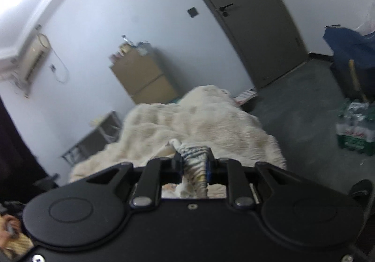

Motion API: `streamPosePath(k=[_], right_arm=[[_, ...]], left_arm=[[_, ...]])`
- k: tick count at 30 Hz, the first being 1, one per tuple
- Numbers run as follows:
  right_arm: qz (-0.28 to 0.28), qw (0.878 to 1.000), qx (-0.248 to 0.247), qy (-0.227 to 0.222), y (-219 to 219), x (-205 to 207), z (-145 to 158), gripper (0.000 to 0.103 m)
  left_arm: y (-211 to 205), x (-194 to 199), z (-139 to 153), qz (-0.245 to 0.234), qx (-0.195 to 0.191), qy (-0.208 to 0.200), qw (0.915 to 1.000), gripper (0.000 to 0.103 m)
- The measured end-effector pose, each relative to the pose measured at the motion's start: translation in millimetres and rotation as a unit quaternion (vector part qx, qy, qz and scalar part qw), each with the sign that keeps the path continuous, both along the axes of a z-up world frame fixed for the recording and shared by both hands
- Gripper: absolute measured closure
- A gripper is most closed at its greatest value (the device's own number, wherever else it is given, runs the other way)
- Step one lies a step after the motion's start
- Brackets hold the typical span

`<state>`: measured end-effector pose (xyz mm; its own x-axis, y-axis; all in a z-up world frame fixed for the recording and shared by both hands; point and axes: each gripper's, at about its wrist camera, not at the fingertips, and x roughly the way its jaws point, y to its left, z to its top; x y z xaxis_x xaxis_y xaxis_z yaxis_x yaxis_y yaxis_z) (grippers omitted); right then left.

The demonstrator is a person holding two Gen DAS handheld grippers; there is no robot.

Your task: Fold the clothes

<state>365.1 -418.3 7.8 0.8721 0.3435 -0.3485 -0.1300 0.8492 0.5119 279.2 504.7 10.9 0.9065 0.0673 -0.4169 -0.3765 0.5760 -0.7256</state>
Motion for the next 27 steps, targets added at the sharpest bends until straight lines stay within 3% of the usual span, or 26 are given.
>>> streamPosePath(k=[3, 5, 6, 10, 14, 17, 21, 24, 27], right_arm=[[-0.028, 0.993, -0.099, 0.063, 26.2, 17.7, -13.9, 0.065], [-0.033, 0.987, -0.134, 0.085, 33.1, 17.9, -11.9, 0.048], [-0.034, 0.985, -0.144, 0.09, 34.3, 15.5, -10.3, 0.047], [-0.018, 0.986, -0.148, 0.081, 26.7, -10.8, -1.2, 0.037], [0.03, 0.985, -0.147, 0.085, 29.2, -61.3, 7.4, 0.033], [0.084, 0.98, -0.156, 0.089, 39.6, -103.4, 10.7, 0.033], [0.136, 0.974, -0.163, 0.084, 59.3, -131.8, 16.5, 0.033], [0.181, 0.965, -0.18, 0.064, 76.1, -157.5, 26.4, 0.032], [0.219, 0.956, -0.19, 0.042, 84.7, -181.4, 39.0, 0.032]], left_arm=[[-16.4, 22.8, -12.2, -0.009, 0.036, 0.072, 0.9967, 0.044], [-25.8, 23.7, -21.5, -0.006, 0.071, 0.102, 0.9922, 0.042], [-29.4, 22.4, -26.3, -0.006, 0.085, 0.113, 0.9899, 0.04], [-28.3, -17.1, -44.9, 0.002, 0.064, 0.102, 0.9927, 0.032], [-40.8, -77.1, -70.7, 0.002, 0.017, 0.102, 0.9946, 0.032], [-59.1, -115.1, -85.1, -0.045, 0.007, 0.086, 0.9953, 0.031], [-81.7, -174.9, -78.2, -0.057, 0.009, 0.041, 0.9975, 0.032], [-111.3, -235.3, -48.7, -0.113, 0.072, -0.027, 0.9905, 0.026], [-135.3, -276.1, -31.1, -0.163, 0.143, -0.06, 0.9744, 0.014]])
